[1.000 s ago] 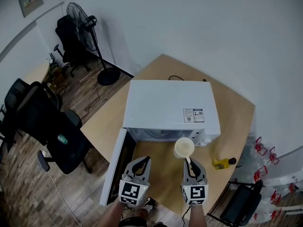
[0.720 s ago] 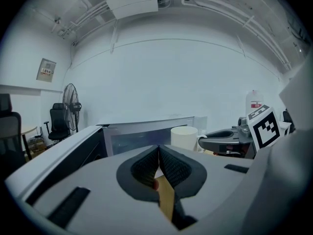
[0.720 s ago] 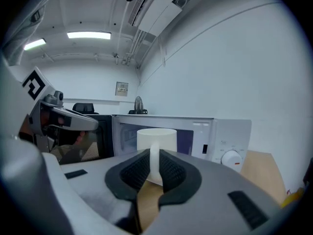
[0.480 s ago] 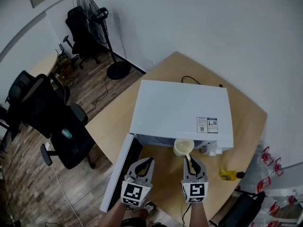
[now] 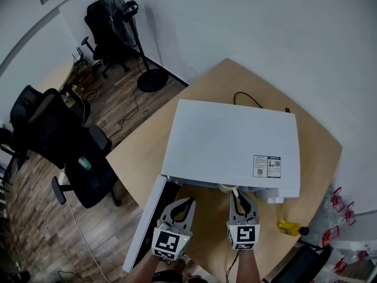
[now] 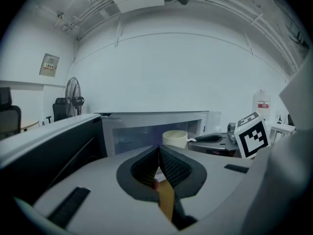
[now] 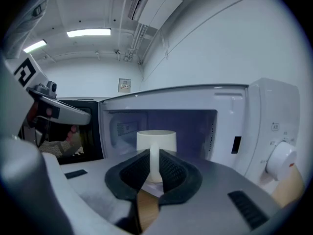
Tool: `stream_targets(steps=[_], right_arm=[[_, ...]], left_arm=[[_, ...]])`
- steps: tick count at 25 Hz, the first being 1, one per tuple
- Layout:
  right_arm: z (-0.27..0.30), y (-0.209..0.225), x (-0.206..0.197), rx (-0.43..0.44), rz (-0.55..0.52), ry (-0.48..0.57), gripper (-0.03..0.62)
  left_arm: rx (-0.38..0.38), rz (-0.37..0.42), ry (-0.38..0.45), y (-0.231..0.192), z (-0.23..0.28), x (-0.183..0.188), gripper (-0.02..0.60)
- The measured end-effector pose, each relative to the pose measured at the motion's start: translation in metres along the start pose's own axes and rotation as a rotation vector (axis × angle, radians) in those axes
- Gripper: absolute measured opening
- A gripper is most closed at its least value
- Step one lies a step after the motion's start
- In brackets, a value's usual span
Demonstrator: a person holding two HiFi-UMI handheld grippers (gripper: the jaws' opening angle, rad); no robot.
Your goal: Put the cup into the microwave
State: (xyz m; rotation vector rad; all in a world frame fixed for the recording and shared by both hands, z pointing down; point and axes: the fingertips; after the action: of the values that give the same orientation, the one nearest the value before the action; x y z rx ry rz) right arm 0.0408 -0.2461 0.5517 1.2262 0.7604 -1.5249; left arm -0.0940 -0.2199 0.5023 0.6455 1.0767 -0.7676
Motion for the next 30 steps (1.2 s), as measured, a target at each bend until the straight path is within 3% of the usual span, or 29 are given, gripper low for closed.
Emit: stream_targets(steps=[30], right_arm=[[0.051,0.017,-0.021,-0.072,0.026,-0.008,0.058]], left_arm=[[-0.001,-0.03,-0.031,-0.008,0.016,-0.014,0.023]])
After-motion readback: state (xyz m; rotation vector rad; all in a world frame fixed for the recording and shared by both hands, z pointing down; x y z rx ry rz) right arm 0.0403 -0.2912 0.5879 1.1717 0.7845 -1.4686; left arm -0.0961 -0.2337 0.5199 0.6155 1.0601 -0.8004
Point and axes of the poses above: the fingertips, and each gripper's own axes: z forward along the fingers, y to its right, x out of its top, and after that the axes turned 8 degrees about z, right-handed
